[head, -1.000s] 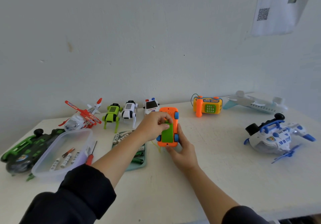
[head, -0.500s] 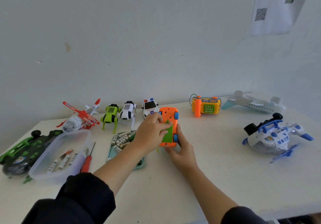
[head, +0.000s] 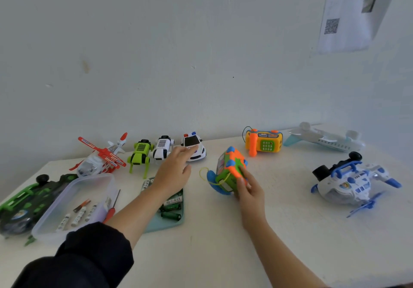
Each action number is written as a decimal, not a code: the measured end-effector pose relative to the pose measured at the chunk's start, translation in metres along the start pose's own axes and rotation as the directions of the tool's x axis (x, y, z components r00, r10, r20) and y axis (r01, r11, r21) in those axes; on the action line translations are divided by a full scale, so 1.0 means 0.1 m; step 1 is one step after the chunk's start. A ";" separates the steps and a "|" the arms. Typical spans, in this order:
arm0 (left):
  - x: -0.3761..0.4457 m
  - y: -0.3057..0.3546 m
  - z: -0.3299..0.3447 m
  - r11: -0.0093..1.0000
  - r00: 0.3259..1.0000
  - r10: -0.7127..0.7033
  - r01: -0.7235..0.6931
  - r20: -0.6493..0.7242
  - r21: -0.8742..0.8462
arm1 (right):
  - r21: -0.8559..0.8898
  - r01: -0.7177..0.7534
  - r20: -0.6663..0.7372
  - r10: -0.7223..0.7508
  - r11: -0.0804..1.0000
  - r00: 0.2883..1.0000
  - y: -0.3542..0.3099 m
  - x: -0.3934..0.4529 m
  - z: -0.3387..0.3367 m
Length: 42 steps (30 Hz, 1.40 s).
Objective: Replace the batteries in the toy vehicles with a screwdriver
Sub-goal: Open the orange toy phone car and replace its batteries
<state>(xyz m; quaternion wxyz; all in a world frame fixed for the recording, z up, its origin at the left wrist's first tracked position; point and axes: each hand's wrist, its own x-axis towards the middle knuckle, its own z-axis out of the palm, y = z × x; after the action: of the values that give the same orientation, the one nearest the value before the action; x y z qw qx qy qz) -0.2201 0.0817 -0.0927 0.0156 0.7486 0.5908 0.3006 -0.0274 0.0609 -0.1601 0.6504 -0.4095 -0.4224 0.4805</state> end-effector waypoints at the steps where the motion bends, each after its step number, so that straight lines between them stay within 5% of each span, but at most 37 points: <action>1: 0.04 -0.02 0.00 0.998 1.000 0.028 -0.028 0.014 0.058 | 0.066 -0.067 -0.031 0.069 0.996 0.997 -0.07 0.07 -0.04; 4: 0.11 -0.03 0.03 0.991 0.996 0.069 -0.075 0.062 0.113 | 0.195 -0.303 -0.028 0.314 0.933 0.949 -0.36 0.29 -0.16; 8: 0.25 0.20 0.22 0.996 0.976 0.085 -0.080 0.202 -0.034 | 0.179 -0.556 0.077 0.551 0.812 0.831 -0.67 0.58 -0.26; 13: 0.45 0.57 0.44 0.976 0.993 0.047 -0.022 0.107 -0.216 | 0.029 -0.692 0.071 0.689 0.722 0.722 -0.71 0.87 -0.37; 17: 0.60 0.65 0.44 0.932 0.966 -0.165 0.219 0.202 -0.288 | -0.155 -0.700 0.092 0.715 0.697 0.693 -0.74 1.10 -0.46; 20: 0.76 0.61 0.52 0.803 0.900 -0.403 0.433 0.162 -0.410 | -0.368 -0.614 0.067 0.678 0.698 0.732 -0.70 1.31 -0.50; 22: 0.88 0.59 0.57 0.659 0.815 -0.563 0.543 0.138 -0.519 | -0.601 -0.460 -0.083 0.521 0.654 0.849 -0.58 1.48 -0.52; 24: 1.01 0.56 0.62 0.580 0.755 -0.642 0.592 0.134 -0.560 | -0.848 -0.358 -0.194 0.400 0.390 0.896 -0.44 1.60 -0.57; 26: 1.13 0.55 0.69 0.604 0.744 -0.657 0.615 0.119 -0.507 | -0.945 -0.316 -0.242 0.472 0.083 0.848 -0.38 1.57 -0.61; 29: 1.29 0.63 0.87 0.682 0.749 -0.658 0.636 0.076 -0.360 | -0.966 -0.210 -0.258 0.561 -0.150 0.787 -0.36 1.56 -0.64; 32: 1.41 0.70 1.01 0.750 0.759 -0.651 0.647 0.023 -0.134 | -0.963 -0.130 -0.254 0.640 -0.235 0.725 -0.27 1.82 -0.61; 35: 1.51 0.71 1.06 0.756 0.751 -0.653 0.654 0.094 0.029 | -0.941 0.134 -0.145 0.728 -0.311 0.670 -0.48 1.98 -0.60; 39: 1.64 0.68 0.95 0.616 0.599 -0.742 0.786 0.300 -0.045 | -0.913 0.278 -0.038 0.741 -0.298 0.670 -0.87 2.15 -0.76; 42: 1.70 0.63 0.89 0.577 0.568 -0.757 0.813 0.322 -0.078 | -0.937 0.240 -0.059 0.790 -0.255 0.610 -0.89 2.29 -0.92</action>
<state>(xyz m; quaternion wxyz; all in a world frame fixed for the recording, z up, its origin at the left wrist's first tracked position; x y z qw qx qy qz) -0.1023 0.2443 -0.0682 0.3054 0.4307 0.8186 0.2261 0.1252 0.2532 -0.0692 -0.2555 -0.6382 -0.6828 0.2473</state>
